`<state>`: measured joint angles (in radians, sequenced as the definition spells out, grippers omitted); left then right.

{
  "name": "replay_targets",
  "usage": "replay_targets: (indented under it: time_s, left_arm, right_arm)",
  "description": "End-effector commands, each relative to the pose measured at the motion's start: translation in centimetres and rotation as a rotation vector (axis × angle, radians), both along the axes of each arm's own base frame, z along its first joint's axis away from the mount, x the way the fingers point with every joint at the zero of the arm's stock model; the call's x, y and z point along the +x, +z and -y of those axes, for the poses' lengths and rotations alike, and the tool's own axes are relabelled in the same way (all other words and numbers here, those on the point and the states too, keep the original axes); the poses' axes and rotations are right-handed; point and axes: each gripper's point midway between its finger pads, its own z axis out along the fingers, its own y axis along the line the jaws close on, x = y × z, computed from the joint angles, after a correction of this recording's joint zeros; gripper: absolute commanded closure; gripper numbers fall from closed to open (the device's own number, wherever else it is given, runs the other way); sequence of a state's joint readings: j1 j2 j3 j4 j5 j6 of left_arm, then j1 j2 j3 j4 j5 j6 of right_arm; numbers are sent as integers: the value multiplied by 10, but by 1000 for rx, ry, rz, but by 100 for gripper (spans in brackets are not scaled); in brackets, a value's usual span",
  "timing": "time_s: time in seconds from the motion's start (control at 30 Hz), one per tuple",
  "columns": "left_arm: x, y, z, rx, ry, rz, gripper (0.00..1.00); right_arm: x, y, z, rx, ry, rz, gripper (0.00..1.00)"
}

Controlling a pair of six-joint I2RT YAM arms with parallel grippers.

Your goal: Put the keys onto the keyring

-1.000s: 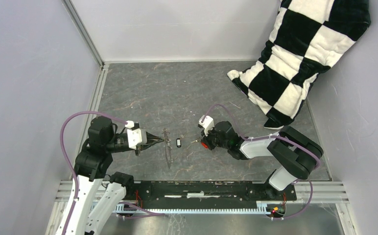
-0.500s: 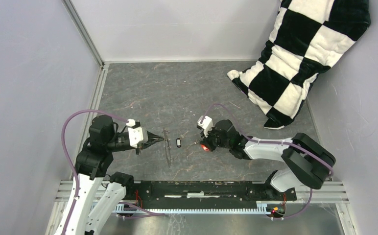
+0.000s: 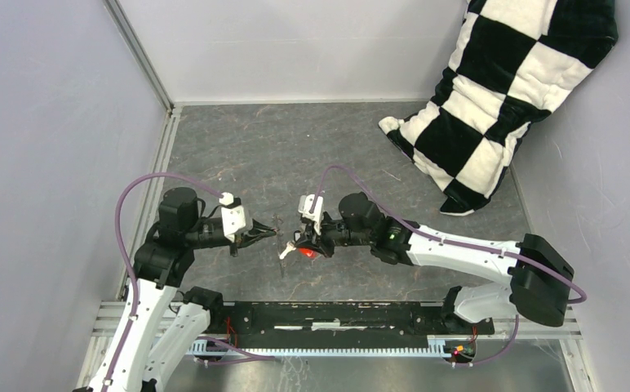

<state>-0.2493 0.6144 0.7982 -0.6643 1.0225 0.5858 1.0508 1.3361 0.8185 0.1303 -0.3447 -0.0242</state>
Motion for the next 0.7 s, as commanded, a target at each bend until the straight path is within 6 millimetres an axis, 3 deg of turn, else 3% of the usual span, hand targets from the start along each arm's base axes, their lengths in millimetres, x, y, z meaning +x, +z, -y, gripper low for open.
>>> replay_targets:
  time_s: [0.0, 0.13, 0.23, 0.33, 0.5, 0.67]
  left_arm:
    - [-1, 5, 1, -5, -18, 49, 98]
    - [-2, 4, 0, 0, -17, 57, 98]
    - [-3, 5, 0, 0, -15, 61, 98]
    - [-3, 9, 0, -3, -16, 70, 98]
    - [-4, 12, 0, -5, -19, 86, 98]
    - [-3, 14, -1, -4, -12, 97, 98]
  right_arm:
    - [-9, 22, -3, 39, 55, 12, 100]
    - [-12, 32, -1, 39, 63, 26, 100]
    - [-5, 23, 8, -17, 21, 54, 99]
    - [8, -13, 31, -143, -76, 72, 99]
    - [30, -101, 78, -322, -202, 3, 100]
    - [45, -134, 89, -365, -242, -9, 100]
